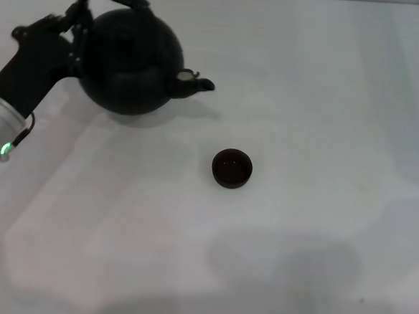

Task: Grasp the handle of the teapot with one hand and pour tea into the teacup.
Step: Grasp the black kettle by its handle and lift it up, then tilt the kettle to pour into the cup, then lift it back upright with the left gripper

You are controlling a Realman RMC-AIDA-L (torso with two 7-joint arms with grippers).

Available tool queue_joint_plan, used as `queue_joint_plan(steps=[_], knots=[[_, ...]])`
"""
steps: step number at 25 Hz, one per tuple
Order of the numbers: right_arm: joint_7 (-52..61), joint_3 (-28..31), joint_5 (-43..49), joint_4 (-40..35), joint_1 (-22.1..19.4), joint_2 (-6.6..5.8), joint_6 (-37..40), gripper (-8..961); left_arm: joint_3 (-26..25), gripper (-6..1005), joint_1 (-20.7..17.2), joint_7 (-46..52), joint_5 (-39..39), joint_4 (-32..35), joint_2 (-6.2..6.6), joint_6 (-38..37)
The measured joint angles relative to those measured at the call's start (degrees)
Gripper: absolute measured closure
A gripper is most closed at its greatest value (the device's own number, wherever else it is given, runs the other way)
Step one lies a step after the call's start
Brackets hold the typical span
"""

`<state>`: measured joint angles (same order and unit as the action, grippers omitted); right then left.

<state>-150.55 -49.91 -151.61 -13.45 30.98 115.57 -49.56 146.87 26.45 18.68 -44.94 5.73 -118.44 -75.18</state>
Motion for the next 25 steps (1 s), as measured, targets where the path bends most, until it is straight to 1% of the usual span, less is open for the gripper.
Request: queue_joint_plan(steps=[4,6,8,11,15,21,25], knots=[[0.0,-0.2,0.0,0.0,0.0,0.06,0.0,115,0.0,876,1.8,-4.9,5.0,-2.1,0.03,-3.0],[0.0,-0.2,0.0,0.1,-0.1,0.08,0.0,115,0.0,877,2.1,-7.2,6.5,-2.3,-0.04,-3.2],[0.0,-0.3,0.0,0.3,-0.1,0.16,0.0,115,0.0,877,2.1,-12.5,7.3,-1.9,-0.25,-3.2],[0.0,-0.1,0.0,0.8,-0.1,0.13,0.1,115,0.0,877,2.1,-15.4,7.3,-1.6,-0.35,-3.2],[0.0,0.1,0.0,1.3,0.1,0.00,0.1,115,0.0,877,2.4,-17.2,8.2,-0.9,-0.37,-3.2],[0.0,0.1,-0.1,1.4,0.3,0.06,0.1,115,0.0,876,3.9,-20.1,11.0,-0.8,-0.29,-3.2],[0.0,0.1,-0.1,1.4,0.2,0.15,0.1,114,0.0,878,4.8,-20.3,11.9,-1.1,-0.30,-2.8]])
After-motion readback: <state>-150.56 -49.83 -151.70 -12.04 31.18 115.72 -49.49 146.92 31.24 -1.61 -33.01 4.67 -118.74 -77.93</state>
